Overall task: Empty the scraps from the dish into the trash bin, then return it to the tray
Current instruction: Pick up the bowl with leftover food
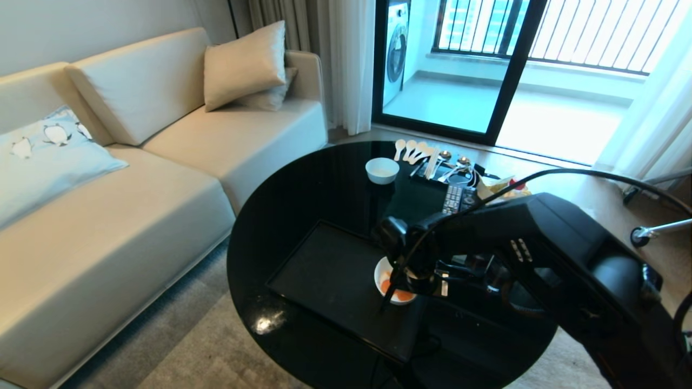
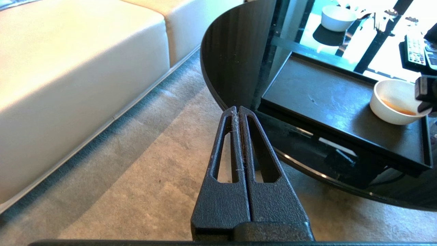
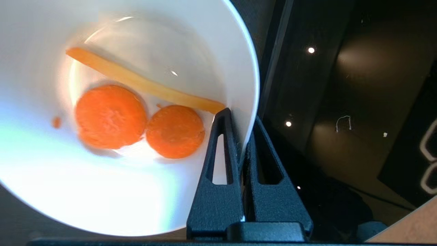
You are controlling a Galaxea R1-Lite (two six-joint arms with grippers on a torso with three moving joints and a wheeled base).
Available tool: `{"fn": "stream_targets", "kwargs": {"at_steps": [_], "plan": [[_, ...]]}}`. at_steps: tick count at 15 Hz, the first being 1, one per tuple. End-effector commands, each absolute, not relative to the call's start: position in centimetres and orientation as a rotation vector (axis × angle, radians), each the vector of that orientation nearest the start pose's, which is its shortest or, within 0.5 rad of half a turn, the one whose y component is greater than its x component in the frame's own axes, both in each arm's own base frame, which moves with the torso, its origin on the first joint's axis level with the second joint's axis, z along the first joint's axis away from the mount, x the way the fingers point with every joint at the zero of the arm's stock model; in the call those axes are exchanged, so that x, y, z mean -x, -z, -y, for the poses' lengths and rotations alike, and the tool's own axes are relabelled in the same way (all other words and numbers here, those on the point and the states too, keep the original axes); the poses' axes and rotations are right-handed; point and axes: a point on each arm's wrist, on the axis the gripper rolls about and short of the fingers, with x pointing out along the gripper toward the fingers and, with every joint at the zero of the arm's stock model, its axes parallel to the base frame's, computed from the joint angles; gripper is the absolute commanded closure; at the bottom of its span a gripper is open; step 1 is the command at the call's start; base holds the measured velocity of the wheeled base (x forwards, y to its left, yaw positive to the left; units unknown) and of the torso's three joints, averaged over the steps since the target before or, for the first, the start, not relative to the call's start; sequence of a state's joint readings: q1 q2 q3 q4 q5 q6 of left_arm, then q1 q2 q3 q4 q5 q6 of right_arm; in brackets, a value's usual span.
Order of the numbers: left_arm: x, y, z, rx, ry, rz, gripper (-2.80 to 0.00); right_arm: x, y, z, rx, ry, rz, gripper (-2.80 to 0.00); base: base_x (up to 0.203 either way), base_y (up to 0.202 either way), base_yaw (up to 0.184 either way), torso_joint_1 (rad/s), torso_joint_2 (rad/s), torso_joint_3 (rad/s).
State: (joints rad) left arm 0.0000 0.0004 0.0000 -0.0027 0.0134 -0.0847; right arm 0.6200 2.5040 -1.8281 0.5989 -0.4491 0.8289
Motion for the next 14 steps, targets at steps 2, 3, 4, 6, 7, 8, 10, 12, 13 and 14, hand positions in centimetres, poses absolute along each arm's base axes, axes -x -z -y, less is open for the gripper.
{"fn": "stream_targets", "kwargs": {"at_steps": [2,3,4,6,7,8,10,12,13,14], "plan": [[2.3,-7.6,0.0,0.086,-0.014,0.004,0.00,-37.5,-2.8,-25.6,-0.091,0.310,-1.050,0.00,0.000,0.000,0.000,0.000,0.00,0.000],[2.3,-7.6,0.0,0.086,-0.014,0.004,0.00,-37.5,-2.8,-25.6,-0.090,0.311,-1.052,0.00,0.000,0.000,0.000,0.000,0.00,0.000],[2.3,-7.6,0.0,0.086,-0.014,0.004,0.00,-37.5,-2.8,-25.6,-0.093,0.311,-1.050,0.00,0.000,0.000,0.000,0.000,0.00,0.000],[2.3,-7.6,0.0,0.086,-0.014,0.004,0.00,-37.5,-3.1,-25.6,-0.104,0.312,-1.044,0.00,0.000,0.000,0.000,0.000,0.00,0.000],[2.3,-7.6,0.0,0.086,-0.014,0.004,0.00,-37.4,-3.4,-25.6,-0.108,0.310,-1.040,0.00,0.000,0.000,0.000,0.000,0.00,0.000],[2.3,-7.6,0.0,0.086,-0.014,0.004,0.00,-37.4,-3.9,-25.6,-0.125,0.311,-1.030,0.00,0.000,0.000,0.000,0.000,0.00,0.000],[2.3,-7.6,0.0,0.086,-0.014,0.004,0.00,-37.3,-4.9,-25.4,-0.159,0.316,-1.014,0.00,0.000,0.000,0.000,0.000,0.00,0.000],[2.3,-7.6,0.0,0.086,-0.014,0.004,0.00,-37.0,-6.0,-24.9,-0.177,0.338,-1.019,0.00,0.000,0.000,0.000,0.000,0.00,0.000],[2.3,-7.6,0.0,0.086,-0.014,0.004,0.00,-36.8,-6.6,-24.5,-0.194,0.361,-1.025,0.00,0.000,0.000,0.000,0.000,0.00,0.000],[2.3,-7.6,0.0,0.086,-0.014,0.004,0.00,-36.6,-7.2,-24.1,-0.215,0.384,-1.029,0.00,0.000,0.000,0.000,0.000,0.00,0.000]]}}
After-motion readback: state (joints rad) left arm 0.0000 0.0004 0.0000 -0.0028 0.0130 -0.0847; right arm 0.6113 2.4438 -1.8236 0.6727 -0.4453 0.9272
